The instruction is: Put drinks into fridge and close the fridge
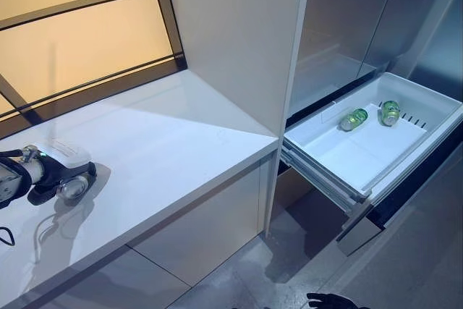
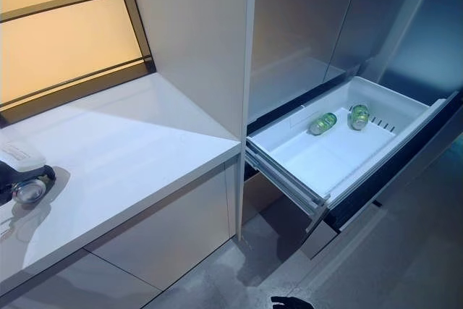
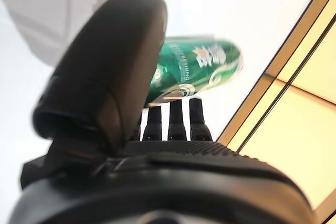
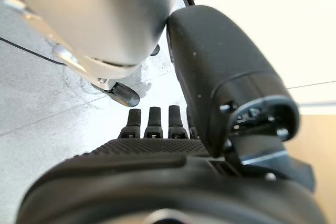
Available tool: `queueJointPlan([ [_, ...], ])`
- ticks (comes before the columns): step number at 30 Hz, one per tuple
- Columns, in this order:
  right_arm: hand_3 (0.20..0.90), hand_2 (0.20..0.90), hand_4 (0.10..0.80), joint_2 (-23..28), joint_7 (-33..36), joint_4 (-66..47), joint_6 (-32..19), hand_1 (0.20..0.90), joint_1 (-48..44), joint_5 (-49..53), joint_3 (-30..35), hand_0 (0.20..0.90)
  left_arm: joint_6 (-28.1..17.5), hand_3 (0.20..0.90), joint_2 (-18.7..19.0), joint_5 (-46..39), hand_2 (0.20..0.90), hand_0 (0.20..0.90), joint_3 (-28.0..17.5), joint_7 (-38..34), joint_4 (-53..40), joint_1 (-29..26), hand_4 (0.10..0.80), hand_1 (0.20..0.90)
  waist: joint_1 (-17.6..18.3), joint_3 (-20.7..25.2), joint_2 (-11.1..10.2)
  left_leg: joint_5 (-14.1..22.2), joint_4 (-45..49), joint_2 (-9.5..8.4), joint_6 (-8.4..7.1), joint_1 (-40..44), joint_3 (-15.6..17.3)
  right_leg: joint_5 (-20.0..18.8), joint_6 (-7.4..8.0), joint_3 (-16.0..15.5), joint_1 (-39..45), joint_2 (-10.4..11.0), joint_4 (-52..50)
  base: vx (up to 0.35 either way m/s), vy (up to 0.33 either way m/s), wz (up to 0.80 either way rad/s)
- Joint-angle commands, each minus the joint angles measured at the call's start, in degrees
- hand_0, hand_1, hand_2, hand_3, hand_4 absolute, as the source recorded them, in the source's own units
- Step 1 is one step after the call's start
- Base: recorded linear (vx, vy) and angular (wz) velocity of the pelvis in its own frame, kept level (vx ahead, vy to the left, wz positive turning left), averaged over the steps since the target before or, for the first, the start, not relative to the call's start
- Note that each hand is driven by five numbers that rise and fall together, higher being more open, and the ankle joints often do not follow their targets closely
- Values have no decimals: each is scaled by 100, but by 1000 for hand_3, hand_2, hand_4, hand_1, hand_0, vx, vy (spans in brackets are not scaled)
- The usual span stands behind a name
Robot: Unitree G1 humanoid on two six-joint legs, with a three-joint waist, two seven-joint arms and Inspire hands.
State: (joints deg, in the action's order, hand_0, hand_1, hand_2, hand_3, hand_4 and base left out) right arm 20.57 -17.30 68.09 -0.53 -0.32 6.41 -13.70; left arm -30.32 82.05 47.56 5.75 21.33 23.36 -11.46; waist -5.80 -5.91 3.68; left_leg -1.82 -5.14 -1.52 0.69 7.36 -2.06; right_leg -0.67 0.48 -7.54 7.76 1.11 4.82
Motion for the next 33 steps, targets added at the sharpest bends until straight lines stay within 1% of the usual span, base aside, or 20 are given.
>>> queueJointPlan([
  [1, 900, 900, 800, 536, -151, -91, -99, 900, -18, -17, 49, 900, 105, 200, 343, -413, 300, 300, -648, -178, 202, 113, 100, 300, 142, -74, 118, 475, 111, -225, 206, -10, 179, 413, 463, -96, -262, 39, -622, -1, 31, -2],
  [2, 900, 900, 800, 545, -163, -94, -107, 900, -15, -25, 61, 900, 110, 200, 328, -424, 300, 300, -691, -183, 181, 162, 100, 300, 143, -77, 111, 474, 111, -224, 207, -18, 176, 413, 464, -94, -267, 38, -620, 0, 0, 0],
  [4, 900, 900, 800, 564, -203, -103, -127, 900, -28, -30, 76, 900, 168, 293, 267, -456, 380, 380, -732, -222, 157, 220, 193, 380, 146, -103, 90, 470, 115, -220, 210, -38, 178, 409, 465, -91, -286, 42, -625, -5, 17, 0],
  [5, 900, 900, 800, 569, -227, -118, -138, 900, -26, -22, 85, 900, 198, 307, 227, -469, 392, 392, -750, -236, 145, 254, 207, 392, 140, -123, 78, 462, 114, -222, 214, -50, 168, 404, 464, -79, -299, 40, -629, 0, 0, 0],
  [7, 900, 900, 800, 571, -239, -133, -137, 900, -27, -12, 81, 900, 210, 367, 192, -451, 444, 444, -772, -263, 147, 288, 267, 444, 137, -128, 70, 460, 113, -227, 218, -59, 170, 399, 467, -74, -306, 40, -628, 0, 0, 0],
  [10, 900, 900, 800, 573, -280, -167, -148, 900, -14, -19, 91, 900, 252, 411, 123, -431, 481, 481, -798, -320, 148, 338, 311, 481, 135, -137, 43, 459, 114, -229, 226, -68, 173, 388, 473, -67, -316, 41, -628, 0, 0, 0],
  [15, 900, 900, 800, 565, -288, -228, -145, 900, -18, -32, 73, 900, 322, 406, 32, -403, 476, 476, -742, -456, 187, 306, 306, 476, 151, -161, 18, 459, 122, -233, 239, -85, 186, 373, 482, -43, -344, 44, -640, 0, 0, 0],
  [17, 900, 900, 800, 553, -279, -237, -147, 900, -26, -48, 63, 900, 400, 392, -6, -441, 465, 465, -704, -549, 200, 258, 292, 465, 155, -170, 7, 459, 126, -235, 243, -90, 194, 370, 482, -31, -351, 39, -643, 0, 0, 0],
  [18, 900, 900, 800, 548, -277, -224, -154, 900, -35, -49, 65, 900, 474, 373, -29, -549, 448, 448, -694, -581, 198, 231, 273, 448, 154, -176, 3, 459, 128, -235, 244, -91, 194, 367, 483, -27, -356, 38, -647, 0, 0, 0],
  [20, 900, 900, 800, 529, -265, -205, -166, 900, -49, -50, 66, 900, 632, 365, -74, -803, 441, 441, -710, -631, 196, 155, 265, 441, 151, -181, -7, 458, 127, -237, 246, -94, 196, 365, 483, -19, -359, 34, -650, 0, 0, 0],
  [22, 900, 900, 800, 504, -252, -202, -159, 900, -63, -51, 60, 900, 966, 315, -177, -1505, 399, 399, -759, -682, 168, 41, 215, 399, 147, -189, -23, 455, 131, -242, 250, -98, 193, 370, 478, -7, -361, 31, -657, 0, 0, 0],
  [23, 900, 900, 800, 491, -246, -205, -157, 900, -60, -54, 65, 900, 1070, 249, -230, -1745, 342, 342, -811, -698, 133, 6, 149, 342, 141, -192, -31, 456, 134, -243, 252, -97, 190, 374, 478, -6, -360, 31, -660, 0, 0, 0],
  [24, 900, 900, 800, 471, -236, -206, -161, 900, -55, -55, 69, 900, 1160, 200, -313, -2029, 300, 300, -886, -763, 97, -34, 100, 300, 136, -193, -43, 455, 137, -244, 251, -99, 189, 380, 473, -4, -358, 30, -663, 0, 0, 0],
  [25, 900, 900, 800, 445, -222, -221, -153, 900, -49, -56, 79, 900, 1249, 200, -430, -2379, 300, 300, -967, -842, 56, -78, 100, 300, 130, -191, -59, 457, 138, -246, 250, -102, 188, 387, 470, -1, -356, 28, -662, 0, 0, 0],
  [29, 900, 900, 800, 325, -210, -156, -242, 900, -30, -119, 136, 900, 1396, 200, -875, -3225, 300, 300, -1269, -1087, -216, -266, 100, 300, 120, -183, -115, 461, 126, -254, 245, -77, 175, 405, 453, -3, -320, 18, -652, 0, 0, 0],
  [33, 900, 900, 800, 216, -196, -72, -356, 900, -9, -159, 178, 900, 1429, 200, -1210, -3811, 300, 300, -1414, -1284, -558, -407, 100, 300, 114, -149, -152, 472, 113, -249, 224, -51, 183, 429, 445, -16, -298, 16, -647, 3, -10, 2],
])
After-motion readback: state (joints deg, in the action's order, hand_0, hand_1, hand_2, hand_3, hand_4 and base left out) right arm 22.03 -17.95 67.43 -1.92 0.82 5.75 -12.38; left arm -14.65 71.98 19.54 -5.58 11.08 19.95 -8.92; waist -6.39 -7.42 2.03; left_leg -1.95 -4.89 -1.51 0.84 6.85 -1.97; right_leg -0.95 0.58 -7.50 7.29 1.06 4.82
